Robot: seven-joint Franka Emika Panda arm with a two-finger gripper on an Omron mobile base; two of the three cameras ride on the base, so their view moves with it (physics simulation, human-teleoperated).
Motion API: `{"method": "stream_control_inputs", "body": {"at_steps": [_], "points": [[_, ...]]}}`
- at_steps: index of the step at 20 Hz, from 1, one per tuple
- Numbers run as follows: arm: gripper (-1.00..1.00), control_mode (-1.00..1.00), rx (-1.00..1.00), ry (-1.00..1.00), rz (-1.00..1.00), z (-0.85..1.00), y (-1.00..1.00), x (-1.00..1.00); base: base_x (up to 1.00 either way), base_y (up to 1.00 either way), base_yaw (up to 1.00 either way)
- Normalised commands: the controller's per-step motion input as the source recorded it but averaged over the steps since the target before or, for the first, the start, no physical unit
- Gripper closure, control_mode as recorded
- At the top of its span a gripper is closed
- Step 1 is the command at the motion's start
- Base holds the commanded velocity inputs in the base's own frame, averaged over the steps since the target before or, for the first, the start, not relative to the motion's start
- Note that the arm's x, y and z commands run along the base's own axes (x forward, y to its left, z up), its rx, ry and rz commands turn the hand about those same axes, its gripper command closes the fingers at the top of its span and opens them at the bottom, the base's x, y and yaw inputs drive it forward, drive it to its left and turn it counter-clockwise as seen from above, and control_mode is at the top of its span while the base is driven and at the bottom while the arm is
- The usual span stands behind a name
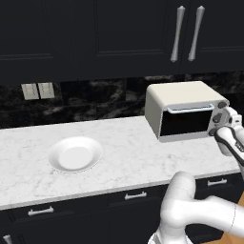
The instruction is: Pick up the kebab skewer and baguette bread, and place them inside the toaster oven. Close the toaster oven door and start by setting the timer.
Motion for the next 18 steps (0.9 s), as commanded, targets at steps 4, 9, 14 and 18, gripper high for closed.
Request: {"method": "stream_control_inputs", "body": {"at_steps": [4,9,14,18], "points": [[1.0,-1.0,0.21,0.0,-0.07,0.18,0.1,0.0,0.0,0.0,0.0],[1.0,-1.0,0.3,0.0,-0.01,0.13,0.04,0.0,0.0,0.0,0.0],[1.0,-1.0,0.38,-0.01,0.0,0.09,0.03,0.0,0.0,0.0,0.0],[1.0,-1.0,0.44,0.0,0.0,0.13,0.06,0.0,0.0,0.0,0.0]]}}
